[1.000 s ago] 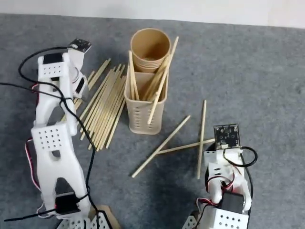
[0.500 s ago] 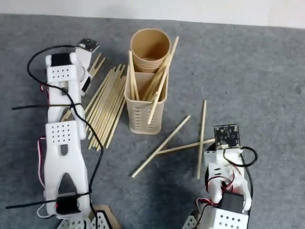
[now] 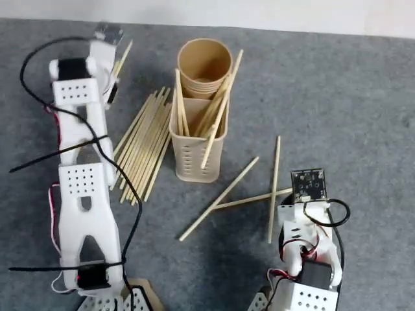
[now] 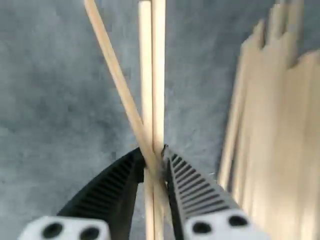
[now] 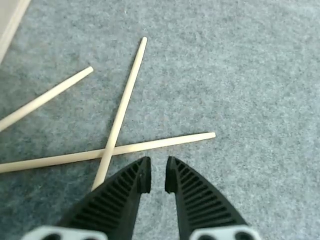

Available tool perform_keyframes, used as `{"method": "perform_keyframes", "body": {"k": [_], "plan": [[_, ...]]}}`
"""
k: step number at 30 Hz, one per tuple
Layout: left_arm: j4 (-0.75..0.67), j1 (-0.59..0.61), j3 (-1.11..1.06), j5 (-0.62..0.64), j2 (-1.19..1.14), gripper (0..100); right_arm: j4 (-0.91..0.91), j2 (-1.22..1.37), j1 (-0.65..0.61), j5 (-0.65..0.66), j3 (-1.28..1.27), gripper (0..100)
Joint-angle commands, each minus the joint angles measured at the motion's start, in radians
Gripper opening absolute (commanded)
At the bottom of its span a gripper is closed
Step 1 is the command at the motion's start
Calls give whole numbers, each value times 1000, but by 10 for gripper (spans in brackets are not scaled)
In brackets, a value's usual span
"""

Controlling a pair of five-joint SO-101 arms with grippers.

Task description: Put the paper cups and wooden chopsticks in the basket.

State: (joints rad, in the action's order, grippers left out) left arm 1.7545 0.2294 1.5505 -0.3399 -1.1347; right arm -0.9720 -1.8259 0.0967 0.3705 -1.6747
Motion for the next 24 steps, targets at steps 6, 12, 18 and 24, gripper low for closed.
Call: {"method": "perform_keyframes", "body": {"k": [6, 12, 18, 24], "plan": [[8, -203, -257, 164, 661, 4, 15, -10, -7, 9, -130, 67], [5, -409, -427, 269, 1056, 4, 15, -10, -7, 9, -130, 67], [6, -622, -699, 287, 1463, 4, 15, -10, -7, 9, -130, 67], [-166, -699, -1170, 259, 1863, 4, 15, -10, -7, 9, -130, 67]]}}
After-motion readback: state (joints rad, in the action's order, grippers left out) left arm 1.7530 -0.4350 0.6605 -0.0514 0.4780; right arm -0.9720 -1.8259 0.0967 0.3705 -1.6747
